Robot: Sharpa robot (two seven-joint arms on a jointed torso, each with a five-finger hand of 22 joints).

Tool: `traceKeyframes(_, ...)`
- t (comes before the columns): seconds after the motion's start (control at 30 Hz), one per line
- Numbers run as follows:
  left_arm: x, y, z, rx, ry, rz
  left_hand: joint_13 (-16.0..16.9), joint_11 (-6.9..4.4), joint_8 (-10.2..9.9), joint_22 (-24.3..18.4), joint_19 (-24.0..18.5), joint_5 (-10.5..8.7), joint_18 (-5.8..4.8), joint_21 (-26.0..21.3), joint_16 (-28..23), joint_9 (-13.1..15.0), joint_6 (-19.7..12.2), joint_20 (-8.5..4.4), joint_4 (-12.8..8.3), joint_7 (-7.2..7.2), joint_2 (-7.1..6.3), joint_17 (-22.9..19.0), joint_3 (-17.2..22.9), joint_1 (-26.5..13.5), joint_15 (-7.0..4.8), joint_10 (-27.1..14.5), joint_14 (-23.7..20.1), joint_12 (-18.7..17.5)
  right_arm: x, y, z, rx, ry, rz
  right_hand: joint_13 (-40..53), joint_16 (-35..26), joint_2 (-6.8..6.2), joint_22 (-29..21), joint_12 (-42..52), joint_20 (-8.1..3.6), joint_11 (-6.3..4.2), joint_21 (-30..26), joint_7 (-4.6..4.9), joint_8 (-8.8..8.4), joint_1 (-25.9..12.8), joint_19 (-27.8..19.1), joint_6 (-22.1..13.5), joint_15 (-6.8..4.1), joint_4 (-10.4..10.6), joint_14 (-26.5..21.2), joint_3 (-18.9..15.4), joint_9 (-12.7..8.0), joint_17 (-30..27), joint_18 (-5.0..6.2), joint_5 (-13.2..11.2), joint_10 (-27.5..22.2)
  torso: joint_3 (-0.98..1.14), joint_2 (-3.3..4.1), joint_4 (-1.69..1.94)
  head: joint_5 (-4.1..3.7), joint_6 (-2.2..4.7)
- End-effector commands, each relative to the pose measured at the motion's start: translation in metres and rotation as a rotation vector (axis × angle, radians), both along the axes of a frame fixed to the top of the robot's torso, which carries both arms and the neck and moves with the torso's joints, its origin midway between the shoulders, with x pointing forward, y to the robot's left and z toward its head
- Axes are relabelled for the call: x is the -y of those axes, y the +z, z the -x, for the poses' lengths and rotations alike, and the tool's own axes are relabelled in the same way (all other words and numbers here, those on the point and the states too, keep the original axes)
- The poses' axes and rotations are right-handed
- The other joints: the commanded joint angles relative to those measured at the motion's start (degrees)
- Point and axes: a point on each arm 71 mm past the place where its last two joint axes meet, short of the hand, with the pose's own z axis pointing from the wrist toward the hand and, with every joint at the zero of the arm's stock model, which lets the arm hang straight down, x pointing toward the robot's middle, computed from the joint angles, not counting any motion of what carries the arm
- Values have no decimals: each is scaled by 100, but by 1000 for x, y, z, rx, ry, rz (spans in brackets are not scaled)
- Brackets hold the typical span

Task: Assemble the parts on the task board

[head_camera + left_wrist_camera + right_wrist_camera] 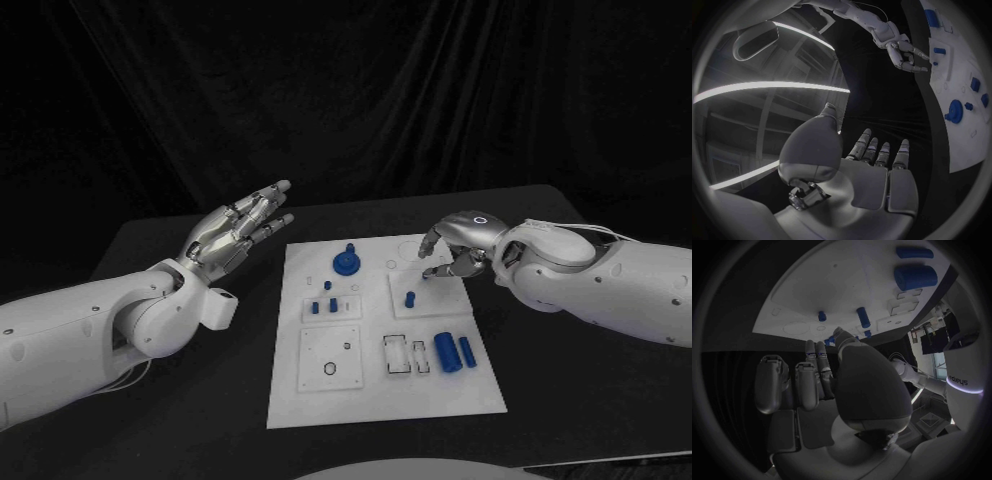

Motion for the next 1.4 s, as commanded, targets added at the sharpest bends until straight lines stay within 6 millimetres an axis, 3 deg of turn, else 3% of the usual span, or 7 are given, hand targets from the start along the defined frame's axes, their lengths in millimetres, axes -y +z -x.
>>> traceKeyframes(0.03,-1,10,2,98,11,116,-7,17,-23,-13,-2,62,60,-24,-20,-4,-12,-48,-9,-4,46,-5,-14,55,-51,-43,-1,42,3,-5,1,-18,-10,24,-10,4,-21,1124,40,-19,10,9,48,-46,-74,95,-25,-25,2,303,-52,2,496,-60,-41,29,-8,2,2,-3,-26)
traceKeyframes(0.13,-1,10,2,93,8,114,-9,63,-21,-41,0,321,116,-23,-20,-2,14,-29,-13,40,108,-5,3,235,13,-76,-1,81,3,-9,1,-21,-10,24,-25,-14,-9,1113,50,-11,18,-20,69,-76,-23,78,-56,-16,-19,291,-27,-1,461,-53,31,20,-2,-1,-17,18,-53)
traceKeyframes(0.27,-1,9,2,83,3,110,-9,111,-20,-69,7,678,184,-21,-20,-2,18,81,-19,84,271,-5,-58,524,130,-108,-1,145,3,-12,1,-27,-8,25,-75,-67,-10,1081,64,1,28,-116,64,-119,184,23,-64,-6,-43,252,77,7,359,-30,512,-3,-4,-9,-21,27,-90)
traceKeyframes(0.33,0,8,2,79,1,108,-9,137,-21,-72,10,739,196,-19,-20,-3,13,132,-22,109,309,-5,-91,597,158,-116,-1,165,2,-14,1,-32,-7,28,-110,-99,-28,1069,68,2,35,-155,30,-142,292,-1,-63,-4,-55,229,154,12,296,-21,840,-1,-5,-10,-21,37,-110)
traceKeyframes(0.63,1,6,1,64,-5,100,-3,238,-18,-49,29,1004,207,-11,12,0,41,229,-26,197,428,6,-201,837,240,-125,4,260,0,-20,0,-45,-2,33,-148,-166,-65,1035,107,7,32,-265,9,-167,400,-59,-45,-1,-64,183,278,25,172,4,1136,74,-6,-7,-18,79,-169)
traceKeyframes(0.87,1,5,1,55,-7,95,3,335,-15,-10,60,1310,184,0,83,2,65,252,-32,279,527,27,-300,1137,361,-129,20,355,-1,-21,-1,-39,4,28,-201,-198,-141,1019,134,26,46,-321,-32,-214,467,-92,-61,24,-64,150,511,39,87,14,1694,156,-8,-11,-7,77,-231)
traceKeyframes(1.4,5,4,0,44,-19,92,9,446,4,25,102,1559,115,12,206,19,225,267,-36,387,589,56,-407,1441,531,-130,58,458,-6,-33,-1,-73,8,40,-166,-201,-193,1017,299,69,9,-331,-213,-278,420,-99,-151,75,-68,136,667,44,40,15,1685,403,-9,1,-4,145,-379)
